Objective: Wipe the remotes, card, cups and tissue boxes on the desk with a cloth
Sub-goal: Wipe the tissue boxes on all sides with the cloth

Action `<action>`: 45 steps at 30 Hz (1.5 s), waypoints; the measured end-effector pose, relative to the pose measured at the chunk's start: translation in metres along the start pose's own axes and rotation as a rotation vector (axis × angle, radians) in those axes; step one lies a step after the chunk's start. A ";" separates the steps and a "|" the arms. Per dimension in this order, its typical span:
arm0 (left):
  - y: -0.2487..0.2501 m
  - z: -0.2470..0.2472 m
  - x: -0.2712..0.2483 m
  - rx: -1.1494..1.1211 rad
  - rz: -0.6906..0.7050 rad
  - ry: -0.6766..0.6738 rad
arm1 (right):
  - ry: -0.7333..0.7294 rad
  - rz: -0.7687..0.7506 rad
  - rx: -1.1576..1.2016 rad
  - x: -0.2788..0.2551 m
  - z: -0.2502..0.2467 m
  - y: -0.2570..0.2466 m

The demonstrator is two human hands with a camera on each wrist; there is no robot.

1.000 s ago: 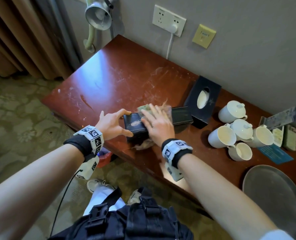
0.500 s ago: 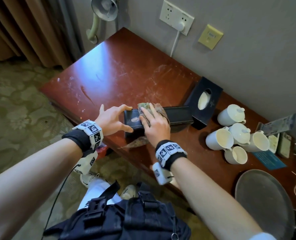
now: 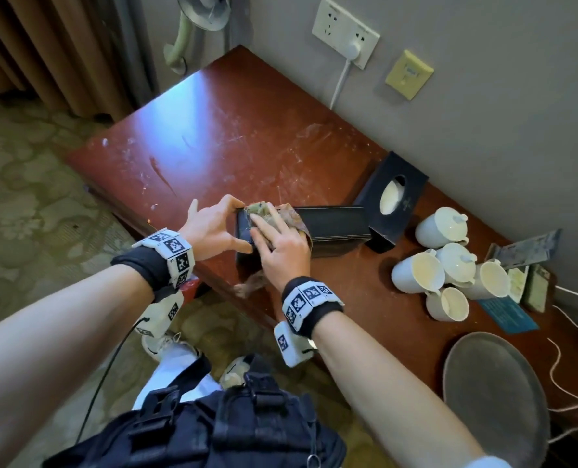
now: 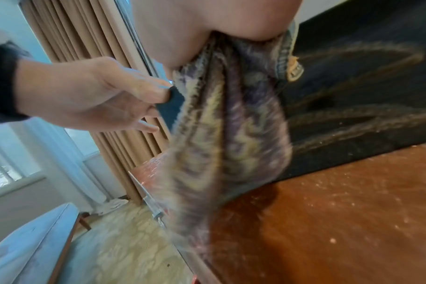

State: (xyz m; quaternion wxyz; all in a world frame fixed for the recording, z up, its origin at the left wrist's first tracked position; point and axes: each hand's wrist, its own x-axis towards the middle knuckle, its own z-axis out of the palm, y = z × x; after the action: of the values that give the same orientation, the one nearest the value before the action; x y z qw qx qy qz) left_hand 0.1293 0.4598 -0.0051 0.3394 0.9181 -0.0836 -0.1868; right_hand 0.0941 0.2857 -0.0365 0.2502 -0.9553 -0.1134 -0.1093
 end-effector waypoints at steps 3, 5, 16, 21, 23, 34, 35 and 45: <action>-0.001 0.000 0.000 -0.020 -0.020 0.004 | -0.030 -0.085 -0.075 0.003 -0.017 0.025; -0.001 0.000 -0.001 -0.028 -0.032 -0.008 | -0.013 0.064 -0.088 0.009 -0.035 0.063; -0.008 0.004 0.003 -0.105 0.004 -0.008 | -0.150 -0.019 0.012 0.006 -0.005 0.003; -0.014 0.008 0.007 -0.120 -0.005 -0.002 | -0.262 -0.128 -0.047 0.023 -0.027 0.035; -0.017 0.009 0.009 -0.130 -0.006 0.006 | -0.268 -0.020 -0.020 0.034 -0.021 0.024; -0.017 0.011 0.008 -0.133 0.039 0.048 | -0.284 -0.039 0.012 0.030 -0.041 0.048; -0.017 0.012 0.007 -0.139 0.038 0.056 | -0.262 0.018 0.030 0.031 -0.037 0.044; -0.020 0.014 0.004 -0.131 0.084 0.062 | -0.288 -0.100 -0.006 0.021 -0.025 0.019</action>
State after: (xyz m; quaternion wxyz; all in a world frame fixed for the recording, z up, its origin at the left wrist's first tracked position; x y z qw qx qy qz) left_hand 0.1278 0.4652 -0.0289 0.4085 0.8951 -0.0991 -0.1489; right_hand 0.1160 0.2603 -0.0185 0.2229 -0.9549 -0.1953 0.0162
